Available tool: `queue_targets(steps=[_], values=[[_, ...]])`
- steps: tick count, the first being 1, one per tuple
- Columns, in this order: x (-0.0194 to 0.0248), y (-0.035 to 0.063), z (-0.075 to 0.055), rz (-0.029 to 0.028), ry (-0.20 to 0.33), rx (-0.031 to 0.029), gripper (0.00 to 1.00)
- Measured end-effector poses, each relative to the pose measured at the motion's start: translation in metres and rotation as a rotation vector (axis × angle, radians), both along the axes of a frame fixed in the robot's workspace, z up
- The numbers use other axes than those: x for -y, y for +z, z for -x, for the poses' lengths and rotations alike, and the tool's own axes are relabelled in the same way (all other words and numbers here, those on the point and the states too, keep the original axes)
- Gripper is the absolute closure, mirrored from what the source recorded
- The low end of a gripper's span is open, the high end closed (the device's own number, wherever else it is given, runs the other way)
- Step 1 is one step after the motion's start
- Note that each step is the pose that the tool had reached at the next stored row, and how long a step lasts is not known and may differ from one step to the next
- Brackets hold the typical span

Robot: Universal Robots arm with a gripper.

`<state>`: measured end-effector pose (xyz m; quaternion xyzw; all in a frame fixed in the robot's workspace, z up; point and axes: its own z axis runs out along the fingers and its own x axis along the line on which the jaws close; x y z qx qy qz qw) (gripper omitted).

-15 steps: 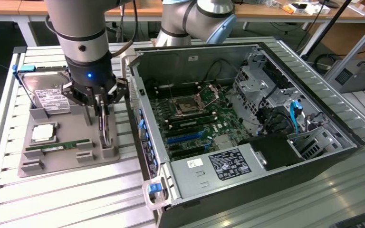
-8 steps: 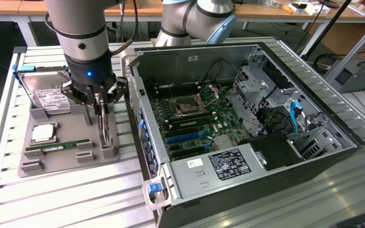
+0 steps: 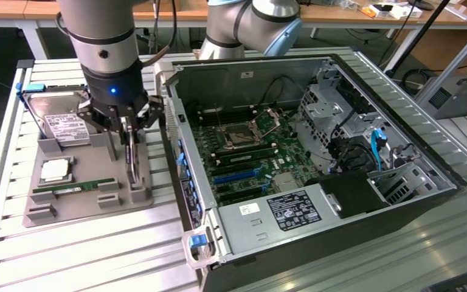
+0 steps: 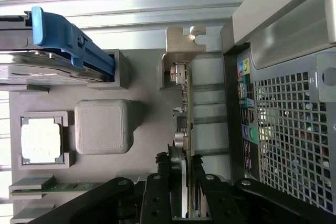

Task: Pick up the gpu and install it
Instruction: 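Pick up the gpu and move the gpu toward the slot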

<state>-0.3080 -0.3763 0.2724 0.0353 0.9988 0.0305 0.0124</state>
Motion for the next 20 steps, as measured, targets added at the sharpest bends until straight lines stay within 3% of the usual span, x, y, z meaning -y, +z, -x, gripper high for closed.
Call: queue_targets(steps=[20], values=[[0.0000,0.0136,0.000,-0.0030,0.000,0.0001,0.73]])
